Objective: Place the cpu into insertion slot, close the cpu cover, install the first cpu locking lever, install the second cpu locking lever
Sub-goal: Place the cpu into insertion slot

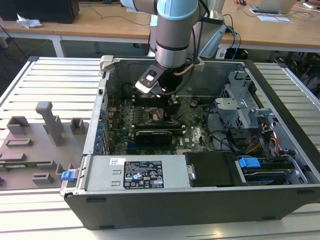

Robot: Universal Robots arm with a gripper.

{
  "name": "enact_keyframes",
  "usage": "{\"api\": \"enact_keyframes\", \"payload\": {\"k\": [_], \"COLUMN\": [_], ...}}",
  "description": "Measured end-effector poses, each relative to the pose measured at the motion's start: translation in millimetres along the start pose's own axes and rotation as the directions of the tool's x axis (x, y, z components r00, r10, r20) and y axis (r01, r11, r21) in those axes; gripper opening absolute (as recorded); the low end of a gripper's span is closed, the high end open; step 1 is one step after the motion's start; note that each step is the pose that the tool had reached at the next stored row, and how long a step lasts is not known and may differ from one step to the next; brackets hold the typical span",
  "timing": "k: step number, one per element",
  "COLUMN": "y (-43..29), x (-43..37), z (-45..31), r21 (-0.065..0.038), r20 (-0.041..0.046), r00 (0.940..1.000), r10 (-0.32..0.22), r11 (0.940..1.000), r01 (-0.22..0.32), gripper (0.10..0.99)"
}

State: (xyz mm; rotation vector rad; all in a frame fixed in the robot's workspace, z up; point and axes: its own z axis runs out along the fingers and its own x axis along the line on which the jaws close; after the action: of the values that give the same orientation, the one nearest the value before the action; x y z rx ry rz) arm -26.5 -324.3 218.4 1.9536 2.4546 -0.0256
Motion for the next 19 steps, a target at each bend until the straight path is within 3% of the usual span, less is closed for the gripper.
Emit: {"api": "enact_keyframes", "payload": {"k": [11, 19], "y": [0.0, 0.0], "x": [0.0, 0.0], "z": [0.0, 0.0], "r21": [0.001, 0.002], "r20": [-0.0003, 0.0000], "r00": [0.9963, 0.9877], "r10": [0.086, 0.156], "r11": [0.9963, 0.9877], "r01": [-0.086, -0.156], "gripper": [0.541, 0.541]}}
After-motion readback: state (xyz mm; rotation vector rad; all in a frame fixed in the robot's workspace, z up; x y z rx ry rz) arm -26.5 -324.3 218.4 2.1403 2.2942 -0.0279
